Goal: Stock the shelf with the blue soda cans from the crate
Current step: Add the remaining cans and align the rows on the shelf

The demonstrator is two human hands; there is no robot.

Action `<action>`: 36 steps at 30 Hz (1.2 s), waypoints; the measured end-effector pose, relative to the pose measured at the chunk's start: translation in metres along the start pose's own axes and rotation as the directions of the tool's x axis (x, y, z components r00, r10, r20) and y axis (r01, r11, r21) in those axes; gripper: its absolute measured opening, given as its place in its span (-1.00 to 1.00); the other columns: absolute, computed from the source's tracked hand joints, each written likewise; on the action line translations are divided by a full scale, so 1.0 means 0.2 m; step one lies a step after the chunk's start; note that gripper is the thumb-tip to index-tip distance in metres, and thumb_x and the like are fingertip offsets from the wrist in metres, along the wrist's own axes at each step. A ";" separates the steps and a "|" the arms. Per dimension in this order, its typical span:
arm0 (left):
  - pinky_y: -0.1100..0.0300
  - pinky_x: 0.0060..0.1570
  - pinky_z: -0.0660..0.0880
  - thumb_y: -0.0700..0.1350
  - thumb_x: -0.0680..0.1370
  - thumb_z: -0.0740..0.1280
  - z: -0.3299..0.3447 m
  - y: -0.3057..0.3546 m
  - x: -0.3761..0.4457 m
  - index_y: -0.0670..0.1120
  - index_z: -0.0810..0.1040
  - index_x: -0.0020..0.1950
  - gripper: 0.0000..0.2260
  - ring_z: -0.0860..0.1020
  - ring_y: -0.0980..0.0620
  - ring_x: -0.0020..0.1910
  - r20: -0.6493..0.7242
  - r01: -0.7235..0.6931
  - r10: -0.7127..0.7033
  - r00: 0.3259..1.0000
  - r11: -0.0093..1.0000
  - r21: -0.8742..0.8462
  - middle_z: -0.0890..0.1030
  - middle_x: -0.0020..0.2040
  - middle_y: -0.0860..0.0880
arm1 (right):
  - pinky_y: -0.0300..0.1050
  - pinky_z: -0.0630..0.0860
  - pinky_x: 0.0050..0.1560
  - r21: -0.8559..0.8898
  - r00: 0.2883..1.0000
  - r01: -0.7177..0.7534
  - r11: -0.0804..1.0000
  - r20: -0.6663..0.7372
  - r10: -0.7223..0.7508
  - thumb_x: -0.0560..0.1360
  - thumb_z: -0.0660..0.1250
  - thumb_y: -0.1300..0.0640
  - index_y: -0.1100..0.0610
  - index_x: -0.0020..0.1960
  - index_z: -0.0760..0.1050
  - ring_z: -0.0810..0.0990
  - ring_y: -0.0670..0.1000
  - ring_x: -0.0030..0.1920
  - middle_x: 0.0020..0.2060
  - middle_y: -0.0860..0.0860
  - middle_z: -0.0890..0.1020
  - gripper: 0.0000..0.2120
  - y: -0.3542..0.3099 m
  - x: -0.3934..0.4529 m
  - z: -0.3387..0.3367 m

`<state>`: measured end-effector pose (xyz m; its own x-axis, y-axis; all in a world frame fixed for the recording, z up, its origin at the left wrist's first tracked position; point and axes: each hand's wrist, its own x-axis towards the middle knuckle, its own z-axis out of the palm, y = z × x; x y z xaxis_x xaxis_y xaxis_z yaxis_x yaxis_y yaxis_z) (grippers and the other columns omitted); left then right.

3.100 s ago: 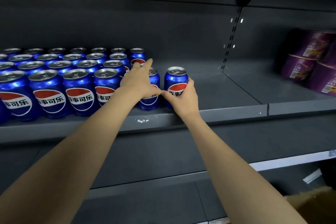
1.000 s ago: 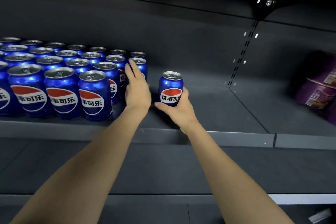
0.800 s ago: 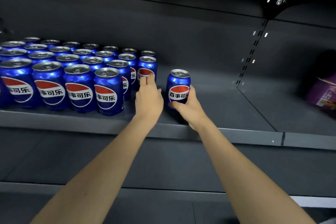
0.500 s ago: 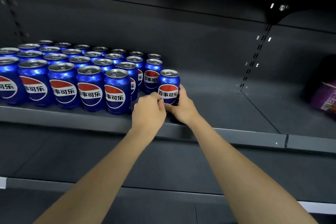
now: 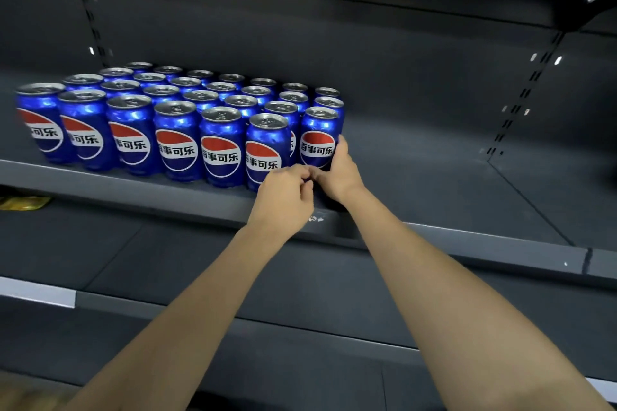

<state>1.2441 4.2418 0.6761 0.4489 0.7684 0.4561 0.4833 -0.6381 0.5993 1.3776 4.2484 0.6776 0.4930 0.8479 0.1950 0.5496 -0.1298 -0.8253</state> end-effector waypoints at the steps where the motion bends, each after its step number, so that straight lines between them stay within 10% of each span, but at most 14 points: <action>1: 0.20 -0.13 0.40 -0.17 0.56 0.24 0.00 -0.01 -0.01 -0.15 0.56 0.10 -0.82 0.55 -0.04 -0.08 0.002 -0.001 0.001 1.000 1.000 0.004 0.62 -0.09 -0.08 | 0.00 0.34 0.35 -0.004 1.000 0.002 1.000 -0.001 -0.002 0.41 0.47 0.13 0.06 0.53 0.01 0.40 0.10 0.35 0.35 0.09 0.43 -0.13 0.00 0.00 0.00; 15: 0.04 0.05 0.49 -0.17 0.55 0.27 -0.05 -0.07 -0.07 -0.21 0.57 0.09 -0.81 0.55 -0.07 0.00 0.078 -0.033 0.032 0.996 0.999 0.003 0.61 0.00 -0.14 | -0.03 0.35 0.33 -0.046 0.988 -0.153 0.987 -0.044 0.151 0.42 0.48 0.03 0.18 0.51 0.02 0.37 0.12 0.38 0.37 0.12 0.40 -0.13 -0.04 -0.05 -0.02; 21: 0.27 -0.03 0.32 -0.14 0.56 0.26 -0.03 -0.08 -0.13 -0.19 0.55 0.12 -0.80 0.46 -0.06 0.10 0.107 -0.111 0.105 0.989 0.992 0.056 0.57 0.05 -0.11 | -0.09 0.27 0.36 -0.162 0.986 -0.110 0.981 -0.143 0.087 0.49 0.40 0.02 0.20 0.52 0.09 0.29 0.10 0.43 0.45 0.16 0.27 -0.25 -0.06 -0.20 -0.07; 36: 0.10 0.14 0.31 -0.09 0.58 0.21 0.11 0.07 -0.77 -0.12 0.56 0.14 -0.78 0.42 -0.08 0.18 0.197 -0.161 0.125 0.972 0.970 0.180 0.58 0.11 -0.05 | -0.16 0.19 0.37 -0.449 0.963 0.064 0.891 -0.208 -0.174 0.58 0.24 0.15 0.32 0.47 0.19 0.24 0.16 0.42 0.39 0.23 0.32 -0.47 0.26 -1.02 -0.08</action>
<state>1.1979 4.1140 0.5996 0.6449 0.6579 0.3888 0.5320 -0.7517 0.3897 1.3162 4.0609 0.6035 0.5194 0.7319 0.4411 0.8240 -0.2922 -0.4855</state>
